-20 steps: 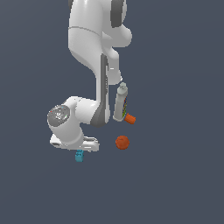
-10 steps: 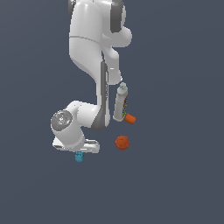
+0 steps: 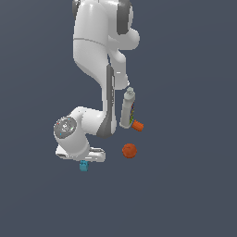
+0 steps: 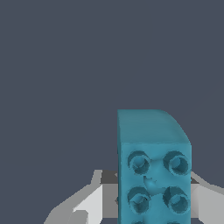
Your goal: Pick up a designated object from a clutter of objects.
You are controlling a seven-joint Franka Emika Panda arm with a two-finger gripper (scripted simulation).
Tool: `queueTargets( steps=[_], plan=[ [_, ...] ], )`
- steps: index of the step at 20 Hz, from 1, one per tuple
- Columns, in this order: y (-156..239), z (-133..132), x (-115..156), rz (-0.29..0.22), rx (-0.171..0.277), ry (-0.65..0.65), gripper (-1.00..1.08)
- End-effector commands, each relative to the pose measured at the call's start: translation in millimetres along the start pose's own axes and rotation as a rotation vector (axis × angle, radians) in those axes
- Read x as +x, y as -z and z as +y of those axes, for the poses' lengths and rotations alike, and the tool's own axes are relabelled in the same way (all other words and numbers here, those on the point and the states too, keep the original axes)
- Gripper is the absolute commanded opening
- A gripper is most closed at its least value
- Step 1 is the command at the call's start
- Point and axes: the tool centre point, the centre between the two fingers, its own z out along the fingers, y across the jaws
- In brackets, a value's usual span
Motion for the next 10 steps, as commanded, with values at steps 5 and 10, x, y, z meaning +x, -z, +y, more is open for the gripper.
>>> queueTargets(
  steps=[5, 10],
  plan=[
    [9.1, -7.1, -0.6, 0.000, 0.000, 0.000, -1.00],
    [31.1, -24.3, -2.3, 0.000, 0.000, 0.000, -1.00]
  ],
)
